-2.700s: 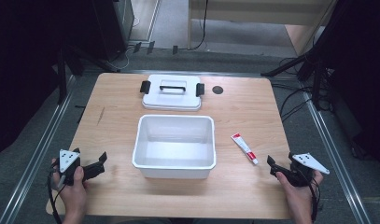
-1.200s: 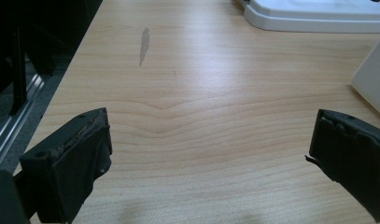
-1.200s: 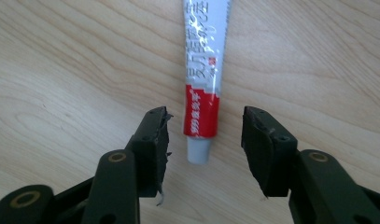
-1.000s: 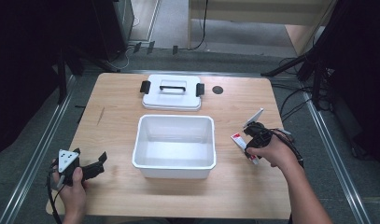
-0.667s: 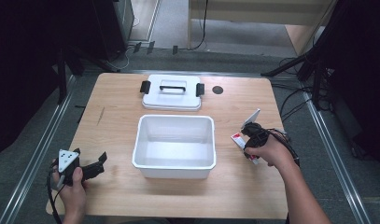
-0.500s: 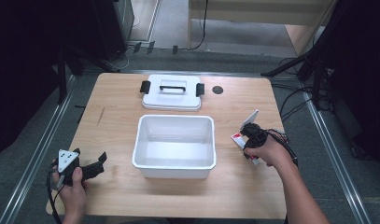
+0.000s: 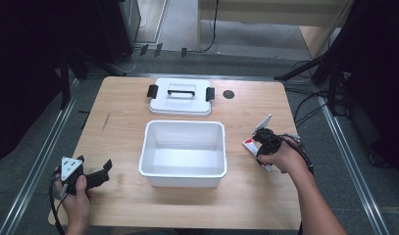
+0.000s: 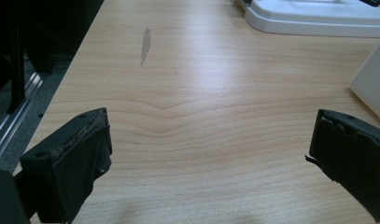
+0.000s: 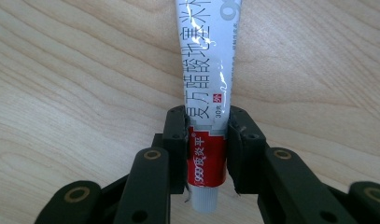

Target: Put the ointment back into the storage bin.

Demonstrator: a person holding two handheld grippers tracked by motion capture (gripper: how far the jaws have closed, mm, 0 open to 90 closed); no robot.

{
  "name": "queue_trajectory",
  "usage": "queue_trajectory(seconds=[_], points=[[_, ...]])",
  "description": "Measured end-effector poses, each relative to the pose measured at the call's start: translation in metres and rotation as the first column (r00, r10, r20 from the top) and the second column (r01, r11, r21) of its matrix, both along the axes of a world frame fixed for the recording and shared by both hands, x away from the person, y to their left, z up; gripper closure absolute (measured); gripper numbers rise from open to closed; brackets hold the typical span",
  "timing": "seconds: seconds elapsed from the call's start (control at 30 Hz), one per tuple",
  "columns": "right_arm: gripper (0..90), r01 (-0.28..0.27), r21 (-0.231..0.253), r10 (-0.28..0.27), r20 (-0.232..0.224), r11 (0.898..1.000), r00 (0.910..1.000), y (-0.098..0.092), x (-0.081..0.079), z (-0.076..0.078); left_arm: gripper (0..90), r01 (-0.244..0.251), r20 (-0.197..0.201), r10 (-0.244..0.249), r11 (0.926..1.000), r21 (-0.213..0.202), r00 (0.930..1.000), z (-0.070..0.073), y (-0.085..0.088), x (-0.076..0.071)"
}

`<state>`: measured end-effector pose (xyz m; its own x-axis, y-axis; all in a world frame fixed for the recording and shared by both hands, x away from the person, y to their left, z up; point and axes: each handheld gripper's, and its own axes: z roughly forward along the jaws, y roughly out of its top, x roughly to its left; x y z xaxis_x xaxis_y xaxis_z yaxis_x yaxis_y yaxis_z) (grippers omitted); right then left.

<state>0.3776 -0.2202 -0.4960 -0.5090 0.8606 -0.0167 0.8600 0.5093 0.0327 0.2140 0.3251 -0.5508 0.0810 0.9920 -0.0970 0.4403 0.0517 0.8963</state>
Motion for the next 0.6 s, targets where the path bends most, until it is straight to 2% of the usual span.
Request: queue_trajectory(seconds=[0.6], points=[[72.8, -0.028, 0.043, 0.027, 0.032, 0.999, 0.9991, 0.008, 0.004, 0.04, 0.0, -0.003, -0.002, 0.003, 1.0, -0.006, 1.0, 0.0, 0.001, 0.0]])
